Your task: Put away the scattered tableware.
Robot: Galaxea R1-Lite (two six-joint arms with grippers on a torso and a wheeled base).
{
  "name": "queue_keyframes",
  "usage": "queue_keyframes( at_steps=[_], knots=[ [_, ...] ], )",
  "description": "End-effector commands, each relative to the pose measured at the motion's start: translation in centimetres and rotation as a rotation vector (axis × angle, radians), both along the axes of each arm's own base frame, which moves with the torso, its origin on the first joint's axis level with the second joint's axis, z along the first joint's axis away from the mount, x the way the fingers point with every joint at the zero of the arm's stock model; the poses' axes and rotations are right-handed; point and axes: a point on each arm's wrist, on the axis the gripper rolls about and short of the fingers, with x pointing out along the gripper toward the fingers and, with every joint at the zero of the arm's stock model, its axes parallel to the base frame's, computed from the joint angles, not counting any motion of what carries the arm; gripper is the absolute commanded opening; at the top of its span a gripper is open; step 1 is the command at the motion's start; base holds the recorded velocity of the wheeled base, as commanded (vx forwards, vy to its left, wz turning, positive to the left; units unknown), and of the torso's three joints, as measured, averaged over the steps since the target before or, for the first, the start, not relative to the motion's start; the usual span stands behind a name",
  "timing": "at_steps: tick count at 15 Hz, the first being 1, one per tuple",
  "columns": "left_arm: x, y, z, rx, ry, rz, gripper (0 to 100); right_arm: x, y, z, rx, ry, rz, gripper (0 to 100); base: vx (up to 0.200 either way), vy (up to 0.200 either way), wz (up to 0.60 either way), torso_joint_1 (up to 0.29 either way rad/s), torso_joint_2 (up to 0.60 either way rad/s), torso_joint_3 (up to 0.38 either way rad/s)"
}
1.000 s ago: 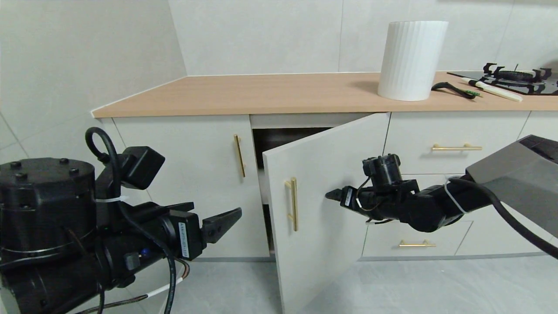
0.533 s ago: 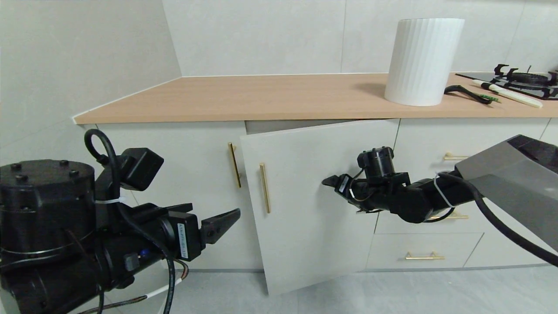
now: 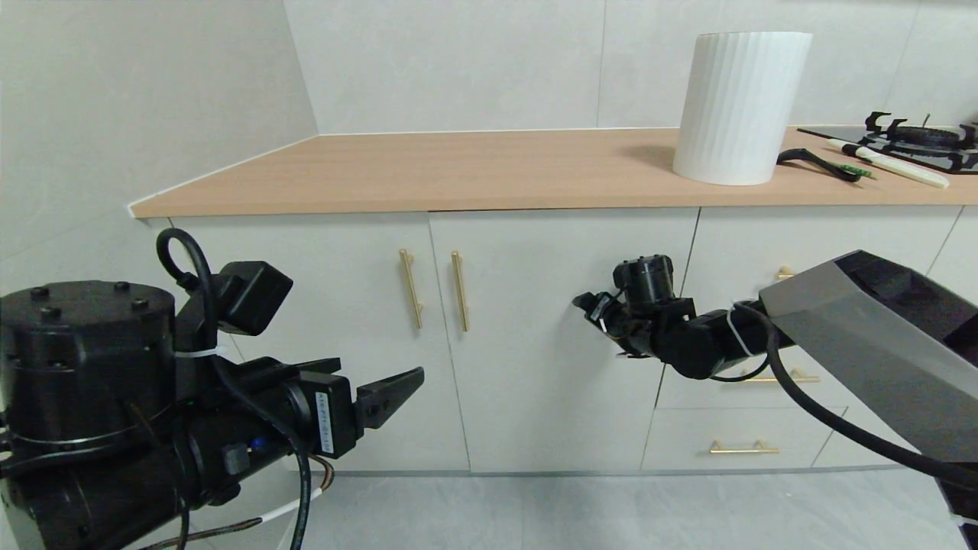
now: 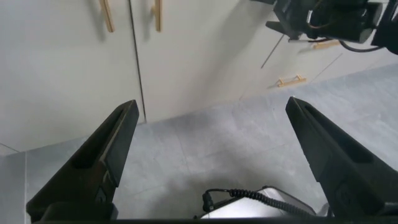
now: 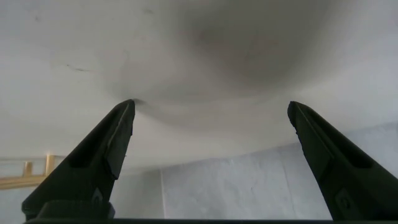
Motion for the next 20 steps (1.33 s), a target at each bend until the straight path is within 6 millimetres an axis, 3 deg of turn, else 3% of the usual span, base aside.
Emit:
queue_keyframes(
  at_steps=[1, 5, 7, 9, 13, 14, 15, 18, 19, 20],
  knots=[
    [0.1, -0.1, -0.1, 0.002, 0.004, 0.001, 100, 0.6, -0.3, -0.7, -0.006, 0.002, -0.020, 100, 0.000, 0.000, 0.00, 0.000, 0.00, 0.000],
    [0.1, -0.1, -0.1, 0.003, 0.006, 0.001, 100, 0.4, -0.4, -0.3, -0.006, 0.000, -0.022, 100, 0.000, 0.000, 0.00, 0.000, 0.00, 0.000],
    [0.1, -0.1, -0.1, 0.002, 0.004, 0.001, 100, -1.2, -0.7, 1.4, -0.004, -0.003, -0.002, 100, 0.000, 0.000, 0.00, 0.000, 0.00, 0.000],
    [0.0, 0.0, 0.0, 0.003, 0.001, -0.001, 100, -4.9, -1.4, 5.5, 0.009, -0.033, 0.050, 100, 0.000, 0.000, 0.00, 0.000, 0.00, 0.000],
    [0.0, 1.8, 1.5, -0.017, -0.063, 0.072, 100, -15.8, -6.1, 14.1, -0.095, -0.206, 0.134, 100, 0.000, 0.000, 0.00, 0.000, 0.00, 0.000],
    [0.0, 1.8, 1.5, -0.017, -0.063, 0.072, 100, -15.8, -6.1, 14.1, -0.095, -0.206, 0.134, 100, 0.000, 0.000, 0.00, 0.000, 0.00, 0.000],
    [-1.4, 3.3, 2.8, -0.045, -0.127, 0.131, 100, -22.0, -9.4, 16.4, -0.172, -0.315, 0.152, 100, 0.000, 0.000, 0.00, 0.000, 0.00, 0.000],
    [-5.6, 5.6, 3.1, -0.091, -0.215, 0.164, 100, -31.6, -14.4, 16.0, -0.307, -0.464, 0.171, 100, 0.000, 0.000, 0.00, 0.000, 0.00, 0.000],
    [-6.7, 6.3, 3.0, -0.102, -0.237, 0.168, 100, -33.5, -15.5, 15.5, -0.335, -0.494, 0.161, 100, 0.000, 0.000, 0.00, 0.000, 0.00, 0.000],
    [-9.1, 7.6, 2.4, -0.118, -0.270, 0.181, 100, -37.0, -17.4, 14.9, -0.389, -0.537, 0.113, 100, 0.000, 0.000, 0.00, 0.000, 0.00, 0.000]
  ],
)
